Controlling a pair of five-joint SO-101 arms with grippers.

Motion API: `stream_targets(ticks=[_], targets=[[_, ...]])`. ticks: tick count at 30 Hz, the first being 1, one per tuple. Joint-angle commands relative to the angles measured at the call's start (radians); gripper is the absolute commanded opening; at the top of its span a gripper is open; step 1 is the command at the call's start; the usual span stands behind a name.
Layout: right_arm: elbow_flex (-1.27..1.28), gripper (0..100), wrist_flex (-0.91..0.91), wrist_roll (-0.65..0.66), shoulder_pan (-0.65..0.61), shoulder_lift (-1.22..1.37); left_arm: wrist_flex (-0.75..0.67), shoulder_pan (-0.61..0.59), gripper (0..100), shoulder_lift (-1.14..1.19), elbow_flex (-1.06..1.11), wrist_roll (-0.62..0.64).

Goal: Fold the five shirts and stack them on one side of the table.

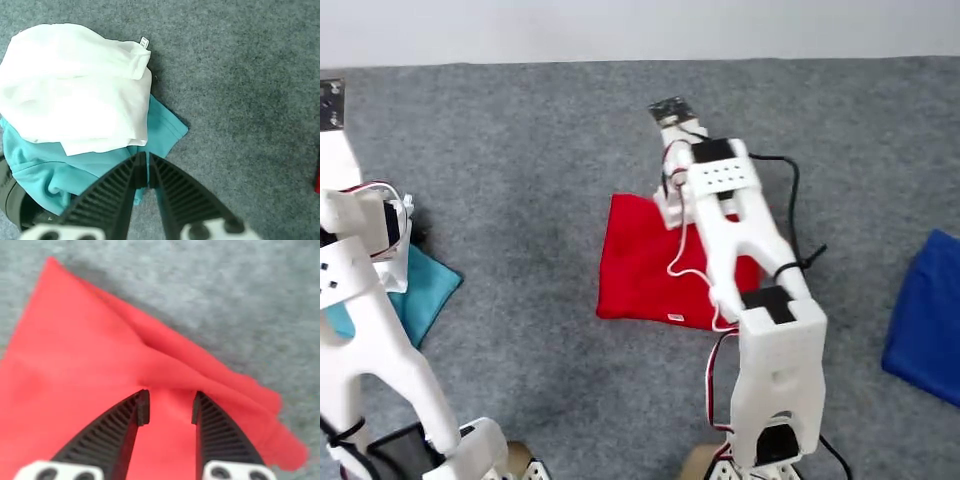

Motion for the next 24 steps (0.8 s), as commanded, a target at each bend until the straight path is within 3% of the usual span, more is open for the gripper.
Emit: stream_targets(ticks=[1,5,14,24], targets=[[-0.051,15.4,-0.062,0.051,0.047,0.002,0.018,-0.006,2,-0.023,-0.001,-0.012],[-0.06,15.4,-0.143,0.055,0.068,0.051,0.018,-0.006,2,-0.023,-0.001,-0.012],[-0.157,15.4,0.065,0.068,0.125,-0.021,0.018,-0.008,2,-0.031,-0.002,-0.012],[-0.178,15.4,0.124,0.066,0.189,0.058,0.018,-0.008,2,-0.031,-0.002,-0.012]])
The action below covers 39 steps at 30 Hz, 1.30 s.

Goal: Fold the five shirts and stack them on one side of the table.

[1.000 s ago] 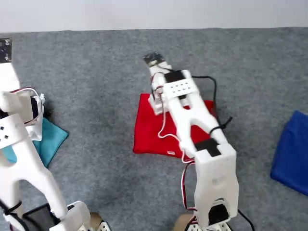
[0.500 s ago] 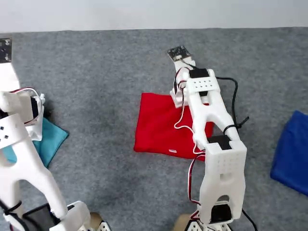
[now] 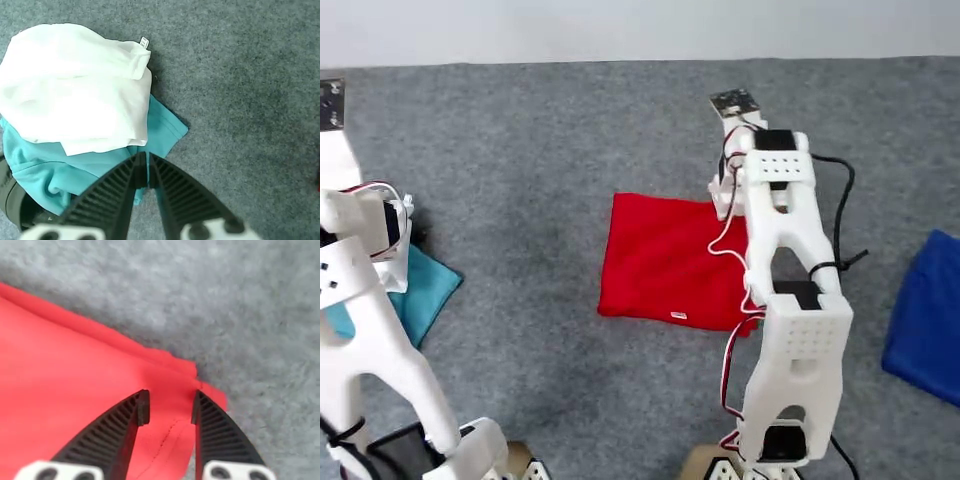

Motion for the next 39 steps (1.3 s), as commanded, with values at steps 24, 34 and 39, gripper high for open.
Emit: stream_targets(ticks=[24,34,39], targets=[[-0.055,42.1,0.389,-0.348,-0.127,-0.143,0.018,-0.006,2,-0.031,-0.002,-0.012],[-0.054,42.0,0.28,-0.399,-0.143,0.012,0.018,-0.006,2,-0.031,-0.002,-0.012],[-0.057,42.0,0.263,-0.466,-0.153,0.108,0.018,-0.006,2,-0.031,-0.002,-0.012]])
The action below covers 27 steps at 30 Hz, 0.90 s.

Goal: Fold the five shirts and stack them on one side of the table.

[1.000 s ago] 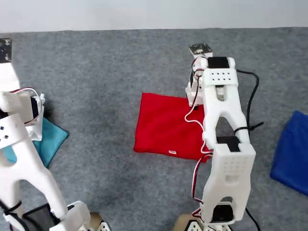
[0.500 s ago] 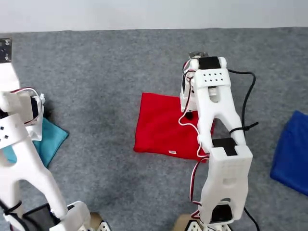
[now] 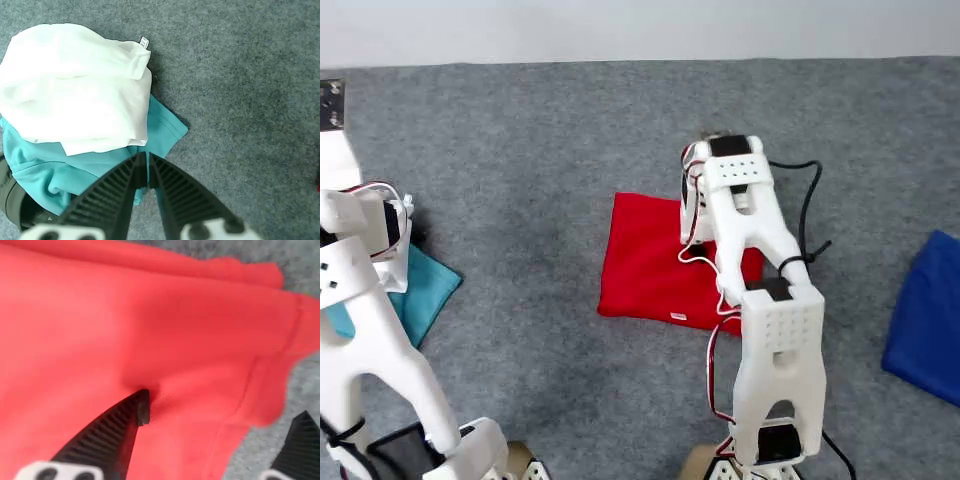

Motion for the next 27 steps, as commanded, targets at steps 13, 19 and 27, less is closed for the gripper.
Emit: stream_targets(ticks=[13,19,27], targets=[[-0.012,15.7,0.039,-0.032,-0.099,0.102,0.018,-0.006,2,-0.031,-0.002,-0.012],[-0.014,2.5,0.042,0.058,-0.091,0.099,0.018,-0.006,2,-0.031,-0.002,-0.012],[-0.083,1.0,0.168,0.226,-0.028,0.042,0.018,-0.008,2,-0.032,-0.002,-0.012]])
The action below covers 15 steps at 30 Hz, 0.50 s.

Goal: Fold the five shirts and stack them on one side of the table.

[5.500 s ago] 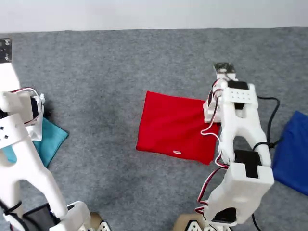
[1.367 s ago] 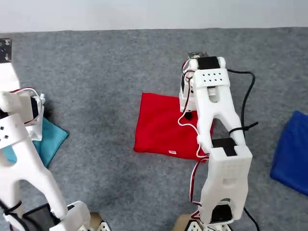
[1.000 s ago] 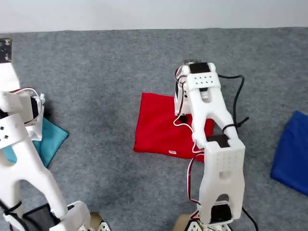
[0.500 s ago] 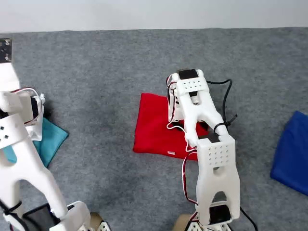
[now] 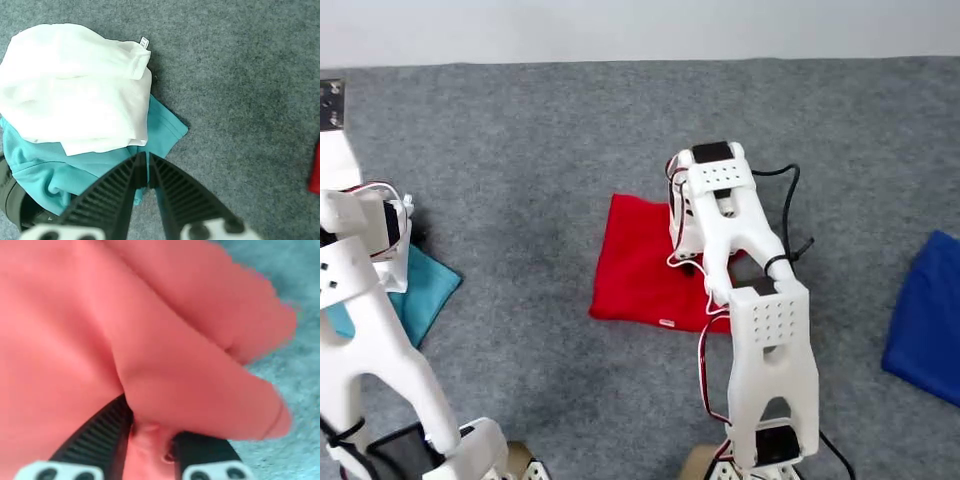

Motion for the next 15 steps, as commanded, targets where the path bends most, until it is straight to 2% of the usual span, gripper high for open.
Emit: stream_targets(ticks=[1,4,9,15], targets=[[-0.018,1.0,0.059,0.087,0.038,-0.07,0.018,-0.008,2,-0.032,-0.002,-0.012],[-0.02,0.9,0.059,0.221,0.107,-0.131,0.018,-0.008,2,-0.032,-0.002,-0.012],[-0.025,0.9,0.031,0.651,0.22,-0.211,0.018,-0.008,2,-0.032,-0.002,-0.012],[-0.025,0.9,-0.108,0.99,0.367,-0.22,0.018,-0.008,2,-0.032,-0.002,-0.012]])
